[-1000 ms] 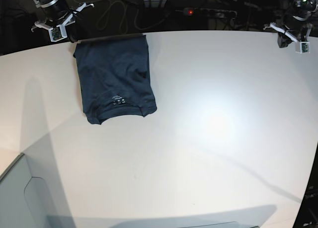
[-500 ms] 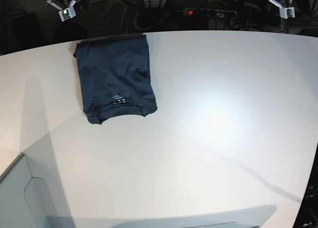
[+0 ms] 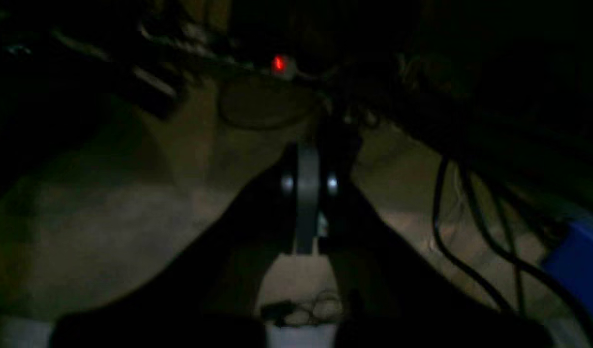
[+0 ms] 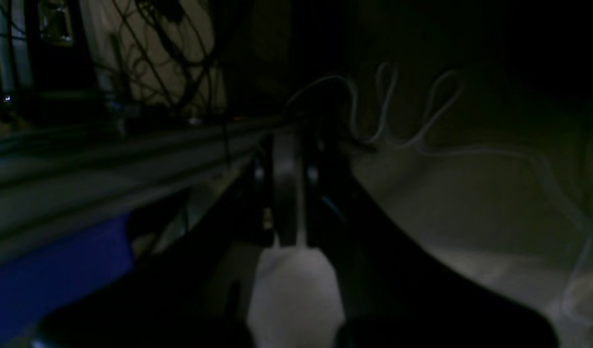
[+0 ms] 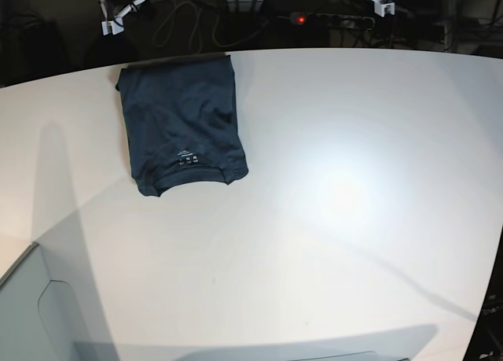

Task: Fold the T-shirt properly

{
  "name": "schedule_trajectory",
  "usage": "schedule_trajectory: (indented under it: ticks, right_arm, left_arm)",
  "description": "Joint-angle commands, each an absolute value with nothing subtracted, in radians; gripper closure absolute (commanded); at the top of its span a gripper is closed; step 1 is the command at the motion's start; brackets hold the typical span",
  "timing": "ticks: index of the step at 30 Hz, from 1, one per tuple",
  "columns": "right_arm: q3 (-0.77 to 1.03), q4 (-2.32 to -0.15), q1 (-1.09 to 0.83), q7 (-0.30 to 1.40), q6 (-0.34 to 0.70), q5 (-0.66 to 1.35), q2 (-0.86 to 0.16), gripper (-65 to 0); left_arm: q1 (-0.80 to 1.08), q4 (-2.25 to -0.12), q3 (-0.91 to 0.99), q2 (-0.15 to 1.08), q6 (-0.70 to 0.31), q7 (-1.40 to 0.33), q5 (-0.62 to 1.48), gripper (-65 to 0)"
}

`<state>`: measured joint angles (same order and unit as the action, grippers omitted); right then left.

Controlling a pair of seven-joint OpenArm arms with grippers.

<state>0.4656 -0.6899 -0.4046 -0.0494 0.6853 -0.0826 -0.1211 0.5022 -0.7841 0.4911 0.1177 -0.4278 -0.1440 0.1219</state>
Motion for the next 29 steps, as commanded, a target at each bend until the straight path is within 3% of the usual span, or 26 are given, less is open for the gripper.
schedule_trajectory:
  ticks: [1, 6, 7, 14, 18, 20, 23, 29]
  right_arm:
    - [0.426, -0.633, -0.390, -0.082, 0.698, -0.081, -0.139, -0.1]
    - [0.243, -0.437, -0.341, -0.251, 0.690, -0.079, -0.154, -0.1]
    - [0.223, -0.420, -0.341, -0.282, 0.647, -0.079, -0.151, -0.1]
    - [0.084, -0.375, -0.340, -0.332, 0.117, -0.079, -0.088, -0.1]
    - [0.002, -0.375, -0.337, -0.331, -0.199, -0.079, -0.076, -0.2]
    - [-0.025, -0.374, -0.337, -0.331, -0.294, -0.079, -0.059, -0.2]
    - [-0.041, -0.374, -0.337, -0.331, -0.366, -0.079, -0.051, -0.3]
    - [-0.044, -0.374, -0.335, -0.332, -0.371, -0.077, -0.033, -0.2]
  left_arm:
    - [0.473, -0.719, 0.481, 0.128, -0.430, -0.102, 0.102, 0.0]
    - [0.326, -0.415, 0.414, 0.130, -0.418, 0.050, -0.010, 0.0]
    - [0.305, -0.374, 0.397, 0.128, -0.397, 0.065, -0.025, 0.0]
    - [0.257, -0.305, 0.302, 0.119, -0.208, 0.073, -0.048, 0.0]
    - [0.251, -0.300, 0.242, 0.119, -0.166, 0.073, -0.045, 0.0]
    - [0.246, -0.298, 0.229, 0.119, -0.163, 0.071, -0.045, 0.0]
    - [0.245, -0.298, 0.226, 0.119, -0.163, 0.071, -0.047, 0.0]
    - [0.245, -0.298, 0.226, 0.117, -0.163, 0.070, -0.051, 0.0]
